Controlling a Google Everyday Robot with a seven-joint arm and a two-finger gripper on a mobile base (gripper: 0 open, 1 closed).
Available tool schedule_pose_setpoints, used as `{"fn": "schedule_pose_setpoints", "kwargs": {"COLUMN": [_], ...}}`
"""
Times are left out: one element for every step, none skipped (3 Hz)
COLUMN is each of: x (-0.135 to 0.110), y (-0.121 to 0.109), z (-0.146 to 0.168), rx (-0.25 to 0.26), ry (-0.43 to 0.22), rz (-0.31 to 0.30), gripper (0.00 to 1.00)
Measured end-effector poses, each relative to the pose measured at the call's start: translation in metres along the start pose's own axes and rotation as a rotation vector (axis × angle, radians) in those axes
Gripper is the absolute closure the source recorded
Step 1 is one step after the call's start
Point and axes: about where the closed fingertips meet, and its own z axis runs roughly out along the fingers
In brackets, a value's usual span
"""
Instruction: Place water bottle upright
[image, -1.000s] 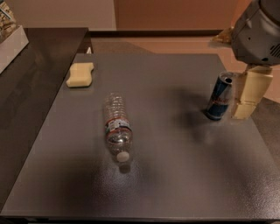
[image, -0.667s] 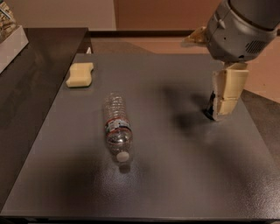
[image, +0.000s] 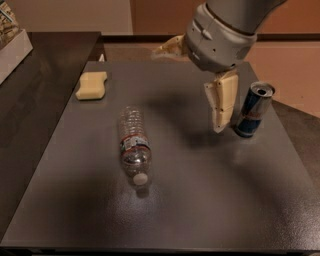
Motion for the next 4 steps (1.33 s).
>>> {"fn": "schedule_pose_setpoints", "kwargs": {"x": [-0.023,-0.044,-0.059,-0.066], "y": [-0.013,-0.019,-0.018,-0.010], "z": [0.016,0.035,0.056,0.079], "rx": [-0.007,-0.027,-0.082,-0.151], "ry": [-0.036,-0.051,-0.043,-0.021], "rz": [-0.213,-0.433,-0.636,-0.810], "gripper": [0.00,0.00,0.00,0.00]}}
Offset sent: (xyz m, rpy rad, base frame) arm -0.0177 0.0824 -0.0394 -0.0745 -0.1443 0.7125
